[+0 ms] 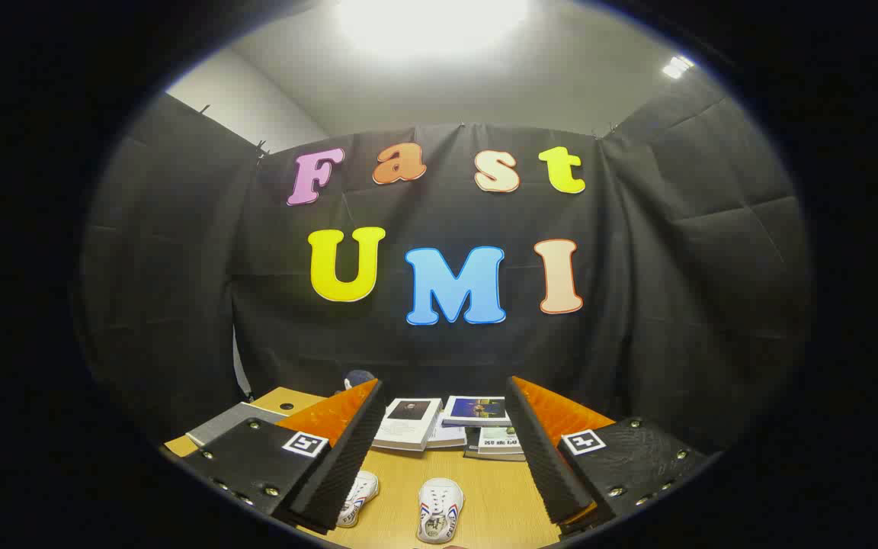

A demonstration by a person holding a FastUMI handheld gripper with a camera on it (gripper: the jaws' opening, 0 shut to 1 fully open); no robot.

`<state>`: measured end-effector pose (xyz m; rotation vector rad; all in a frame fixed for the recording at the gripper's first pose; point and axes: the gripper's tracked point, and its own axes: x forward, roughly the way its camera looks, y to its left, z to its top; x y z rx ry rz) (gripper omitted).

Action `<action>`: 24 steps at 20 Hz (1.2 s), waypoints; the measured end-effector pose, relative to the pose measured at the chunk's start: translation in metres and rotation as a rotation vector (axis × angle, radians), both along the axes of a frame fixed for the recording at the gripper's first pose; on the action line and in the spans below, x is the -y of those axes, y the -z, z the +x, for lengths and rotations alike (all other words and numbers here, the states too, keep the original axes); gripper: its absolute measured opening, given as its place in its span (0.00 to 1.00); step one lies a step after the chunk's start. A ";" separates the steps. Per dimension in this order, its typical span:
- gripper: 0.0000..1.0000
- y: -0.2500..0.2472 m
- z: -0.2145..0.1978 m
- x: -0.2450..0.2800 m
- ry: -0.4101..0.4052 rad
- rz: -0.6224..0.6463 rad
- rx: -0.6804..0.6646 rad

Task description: Open the storage box then place both shoes into the box .Put the left shoe in first, then the right shoe, with the right side of both shoes facing outward in a uniform manner.

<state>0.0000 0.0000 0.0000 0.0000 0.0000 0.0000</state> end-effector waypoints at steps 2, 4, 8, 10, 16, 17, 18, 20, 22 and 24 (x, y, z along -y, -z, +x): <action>0.96 0.000 0.006 -0.001 -0.009 0.005 0.000; 0.96 0.003 0.011 -0.001 -0.016 0.002 -0.010; 0.96 0.004 0.015 -0.004 -0.025 0.013 -0.016; 0.96 0.006 0.018 -0.003 -0.026 0.013 -0.015; 0.96 0.013 0.022 -0.006 -0.030 0.022 -0.031; 0.96 0.016 0.024 -0.006 -0.033 0.027 -0.041; 0.96 0.020 0.026 -0.007 -0.040 0.038 -0.053; 0.96 0.027 0.034 -0.011 -0.060 0.065 -0.071; 0.96 0.040 0.043 -0.021 -0.102 0.097 -0.109; 0.96 0.054 0.052 -0.034 -0.154 0.120 -0.150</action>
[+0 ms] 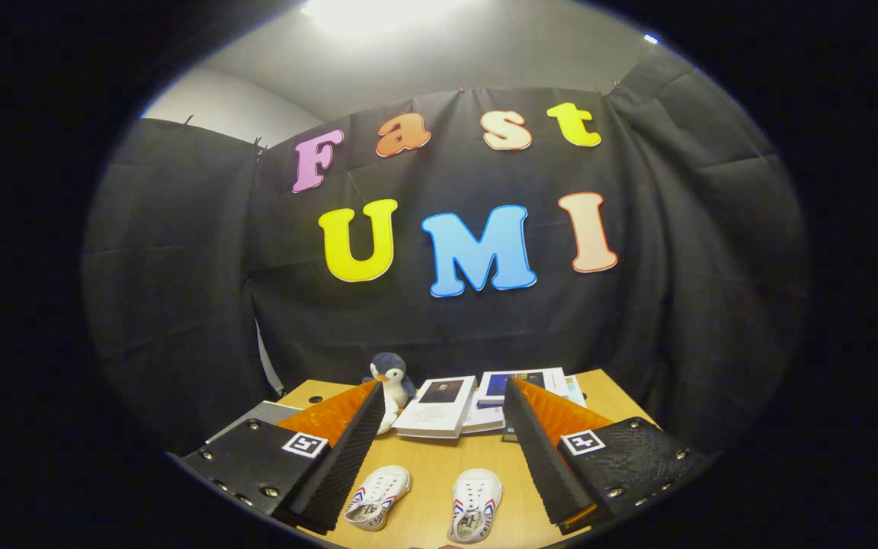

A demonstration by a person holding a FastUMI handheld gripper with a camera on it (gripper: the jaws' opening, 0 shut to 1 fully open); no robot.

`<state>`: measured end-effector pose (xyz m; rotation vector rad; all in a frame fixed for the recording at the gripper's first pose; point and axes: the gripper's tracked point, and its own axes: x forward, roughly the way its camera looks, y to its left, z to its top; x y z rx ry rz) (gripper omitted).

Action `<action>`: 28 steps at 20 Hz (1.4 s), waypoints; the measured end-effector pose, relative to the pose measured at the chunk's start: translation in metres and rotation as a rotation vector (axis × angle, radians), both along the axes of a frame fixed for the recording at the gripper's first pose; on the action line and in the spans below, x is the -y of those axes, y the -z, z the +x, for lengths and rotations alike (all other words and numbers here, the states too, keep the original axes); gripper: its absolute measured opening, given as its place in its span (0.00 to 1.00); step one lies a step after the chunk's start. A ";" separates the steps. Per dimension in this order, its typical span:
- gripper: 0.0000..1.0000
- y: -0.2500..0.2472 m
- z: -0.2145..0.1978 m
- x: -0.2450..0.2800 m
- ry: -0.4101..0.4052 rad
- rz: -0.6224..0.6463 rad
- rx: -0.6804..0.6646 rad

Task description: Open the storage box then place both shoes into the box .Put the left shoe in first, then the right shoe, with the right side of both shoes facing outward in a uniform manner.

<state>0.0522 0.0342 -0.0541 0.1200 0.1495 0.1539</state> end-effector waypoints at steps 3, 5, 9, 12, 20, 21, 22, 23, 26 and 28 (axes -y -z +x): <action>0.96 0.026 0.011 -0.033 -0.122 0.055 -0.077; 0.96 0.048 0.015 -0.056 -0.201 0.123 -0.146; 0.96 0.082 0.023 -0.097 -0.316 0.208 -0.274; 0.95 0.111 0.026 -0.128 -0.402 0.291 -0.373; 0.97 0.185 0.041 -0.170 -0.461 0.596 -0.654; 0.96 0.193 0.044 -0.175 -0.458 0.618 -0.683; 0.96 0.200 0.047 -0.183 -0.465 0.636 -0.704; 0.96 0.205 0.050 -0.191 -0.478 0.665 -0.724; 0.97 0.219 0.050 -0.209 -0.521 0.719 -0.780; 0.97 0.224 0.047 -0.220 -0.554 0.744 -0.808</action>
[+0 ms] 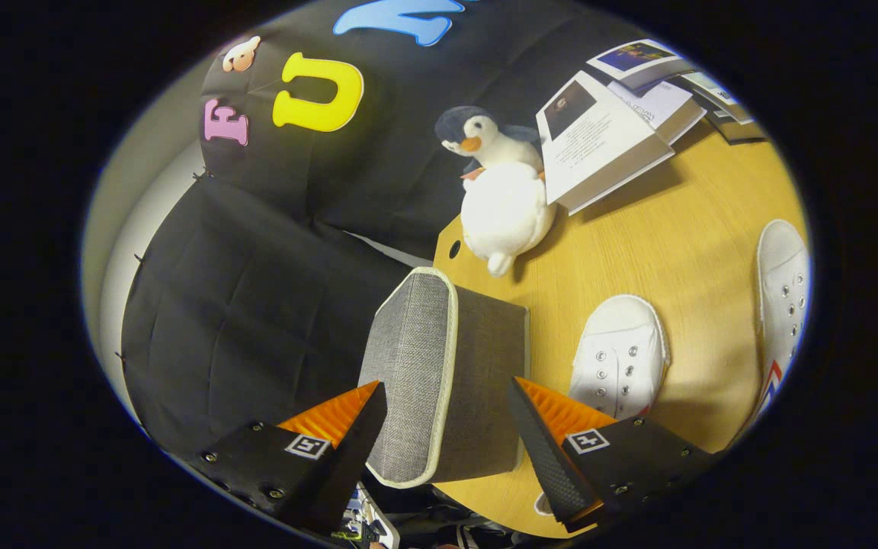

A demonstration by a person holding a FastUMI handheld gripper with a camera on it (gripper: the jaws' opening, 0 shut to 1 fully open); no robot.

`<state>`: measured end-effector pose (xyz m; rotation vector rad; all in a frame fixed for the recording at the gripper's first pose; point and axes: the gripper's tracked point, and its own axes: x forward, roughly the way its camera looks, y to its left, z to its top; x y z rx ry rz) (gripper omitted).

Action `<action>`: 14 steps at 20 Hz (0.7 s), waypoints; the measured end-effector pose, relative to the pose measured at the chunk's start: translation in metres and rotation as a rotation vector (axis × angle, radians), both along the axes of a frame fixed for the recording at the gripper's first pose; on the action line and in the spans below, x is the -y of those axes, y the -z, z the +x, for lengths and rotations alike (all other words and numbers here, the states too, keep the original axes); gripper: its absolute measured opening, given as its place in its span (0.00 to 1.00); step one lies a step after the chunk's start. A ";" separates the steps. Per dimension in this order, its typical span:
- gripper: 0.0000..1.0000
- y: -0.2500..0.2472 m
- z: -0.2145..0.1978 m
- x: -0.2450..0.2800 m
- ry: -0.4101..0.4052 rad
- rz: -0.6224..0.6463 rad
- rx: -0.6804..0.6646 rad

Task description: Open the storage box then place both shoes into the box .Put the left shoe in first, then the right shoe, with the right side of both shoes facing outward in a uniform manner.

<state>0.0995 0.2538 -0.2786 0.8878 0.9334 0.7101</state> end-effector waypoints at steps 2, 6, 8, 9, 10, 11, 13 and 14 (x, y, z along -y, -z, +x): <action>0.96 0.005 0.001 -0.010 -0.017 0.034 -0.023; 0.96 0.010 0.007 -0.024 -0.035 0.066 -0.046; 0.96 0.013 0.006 -0.035 -0.048 0.069 -0.064; 0.96 0.013 0.006 -0.037 -0.057 0.072 -0.065; 0.96 0.015 0.005 -0.040 -0.063 0.070 -0.065; 0.95 0.015 0.002 -0.043 -0.073 0.072 -0.069; 0.89 0.014 0.000 -0.048 -0.089 0.077 -0.071; 0.84 0.012 -0.003 -0.051 -0.102 0.085 -0.082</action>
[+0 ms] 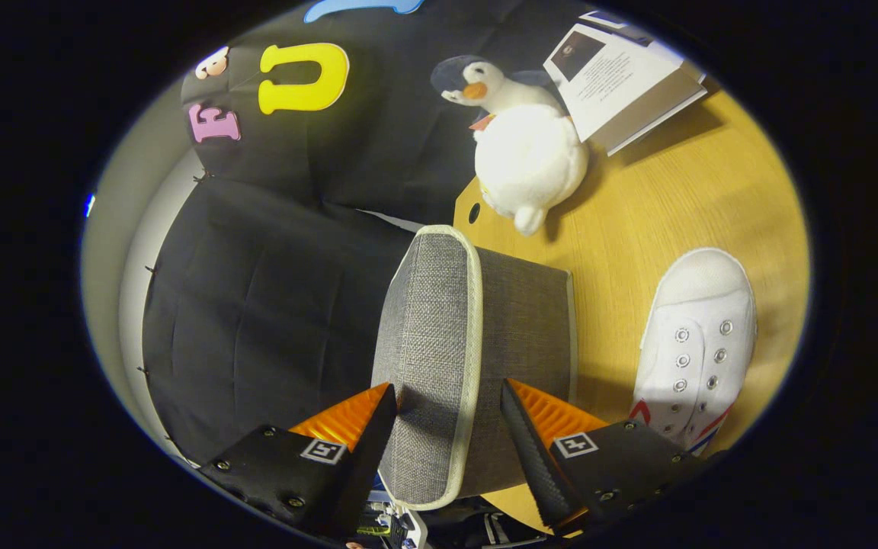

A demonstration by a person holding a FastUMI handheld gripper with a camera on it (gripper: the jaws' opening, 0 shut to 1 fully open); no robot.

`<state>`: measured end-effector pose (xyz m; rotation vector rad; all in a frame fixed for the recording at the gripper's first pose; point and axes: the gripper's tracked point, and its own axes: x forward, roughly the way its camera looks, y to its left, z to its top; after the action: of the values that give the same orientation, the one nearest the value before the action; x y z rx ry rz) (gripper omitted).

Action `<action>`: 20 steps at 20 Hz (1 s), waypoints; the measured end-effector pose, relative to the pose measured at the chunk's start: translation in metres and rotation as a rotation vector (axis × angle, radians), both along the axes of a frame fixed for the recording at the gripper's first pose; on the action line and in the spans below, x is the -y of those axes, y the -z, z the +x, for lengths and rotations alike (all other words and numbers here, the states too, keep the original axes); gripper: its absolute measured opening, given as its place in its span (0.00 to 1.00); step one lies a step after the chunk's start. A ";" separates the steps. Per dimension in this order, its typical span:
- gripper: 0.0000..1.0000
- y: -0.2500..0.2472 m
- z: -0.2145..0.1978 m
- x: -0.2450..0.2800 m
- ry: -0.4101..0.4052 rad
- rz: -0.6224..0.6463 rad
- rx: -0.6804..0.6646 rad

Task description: Open the storage box then place both shoes into the box .Put the left shoe in first, then the right shoe, with the right side of both shoes facing outward in a uniform manner.

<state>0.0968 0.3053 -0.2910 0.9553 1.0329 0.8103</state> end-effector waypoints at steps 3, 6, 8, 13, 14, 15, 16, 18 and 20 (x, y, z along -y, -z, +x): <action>0.57 -0.007 0.003 0.003 -0.013 -0.007 0.007; 0.19 -0.019 0.011 0.005 0.023 -0.002 -0.007; 0.08 -0.031 0.011 0.008 0.015 -0.010 -0.008; 0.03 -0.069 0.005 -0.008 -0.034 -0.026 0.057; 0.03 -0.079 0.005 -0.011 -0.038 -0.021 0.069; 0.04 -0.093 0.004 -0.015 -0.042 -0.009 0.085; 0.03 -0.105 0.003 -0.020 -0.046 0.007 0.097; 0.04 -0.131 0.003 -0.033 -0.067 0.015 0.135; 0.04 -0.152 0.004 -0.051 -0.103 -0.005 0.196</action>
<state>0.1010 0.3560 -0.1389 0.8060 0.9181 0.9667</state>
